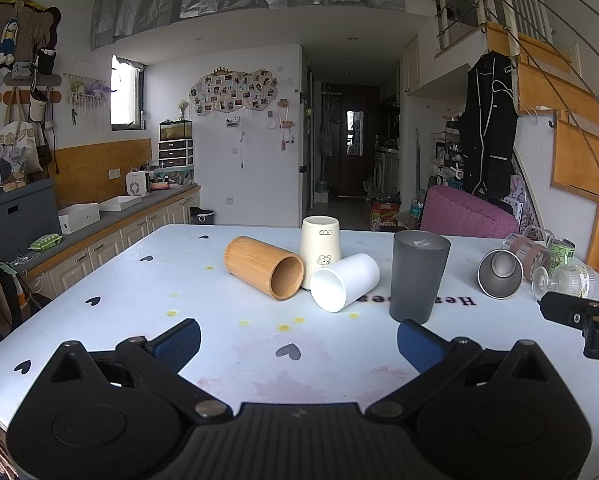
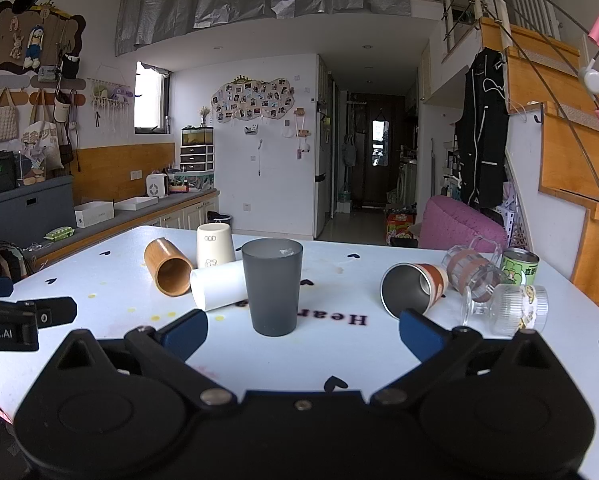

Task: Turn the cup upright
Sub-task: 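Move the left tool toward the white plastic cup lying on its side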

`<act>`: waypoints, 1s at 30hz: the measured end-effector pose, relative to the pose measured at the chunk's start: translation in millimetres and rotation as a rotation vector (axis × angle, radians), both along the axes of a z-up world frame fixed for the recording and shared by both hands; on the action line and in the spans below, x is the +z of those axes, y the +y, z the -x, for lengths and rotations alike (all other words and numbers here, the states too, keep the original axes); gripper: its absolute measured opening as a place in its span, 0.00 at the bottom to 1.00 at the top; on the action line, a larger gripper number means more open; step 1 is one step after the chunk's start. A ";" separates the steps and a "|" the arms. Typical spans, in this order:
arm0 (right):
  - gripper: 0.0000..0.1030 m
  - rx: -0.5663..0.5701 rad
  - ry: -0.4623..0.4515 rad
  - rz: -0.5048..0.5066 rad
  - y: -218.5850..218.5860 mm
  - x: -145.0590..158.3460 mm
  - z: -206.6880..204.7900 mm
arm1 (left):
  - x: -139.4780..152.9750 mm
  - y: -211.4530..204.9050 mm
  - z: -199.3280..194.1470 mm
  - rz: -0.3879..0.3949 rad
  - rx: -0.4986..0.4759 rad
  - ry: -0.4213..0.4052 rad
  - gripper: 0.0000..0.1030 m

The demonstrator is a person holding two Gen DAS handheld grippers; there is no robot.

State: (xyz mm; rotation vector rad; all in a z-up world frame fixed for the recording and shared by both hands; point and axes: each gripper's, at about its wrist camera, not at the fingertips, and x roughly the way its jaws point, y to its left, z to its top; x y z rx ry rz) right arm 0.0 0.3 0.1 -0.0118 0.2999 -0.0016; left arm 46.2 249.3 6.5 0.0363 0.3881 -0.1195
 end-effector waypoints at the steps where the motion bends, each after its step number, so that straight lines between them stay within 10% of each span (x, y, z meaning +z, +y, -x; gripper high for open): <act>1: 1.00 0.000 0.000 0.000 0.0 0.0 0.0 | 0.0 -0.1 0.0 0.000 0.000 0.000 1.00; 14: 1.00 0.009 -0.005 -0.005 0.1 -0.2 0.0 | -1.1 -3.3 -2.2 -0.012 -0.029 -0.011 1.00; 30: 1.00 0.014 -0.014 -0.015 -5.3 -2.6 2.8 | -13.8 -27.0 -94.3 -0.153 -0.305 -0.004 0.99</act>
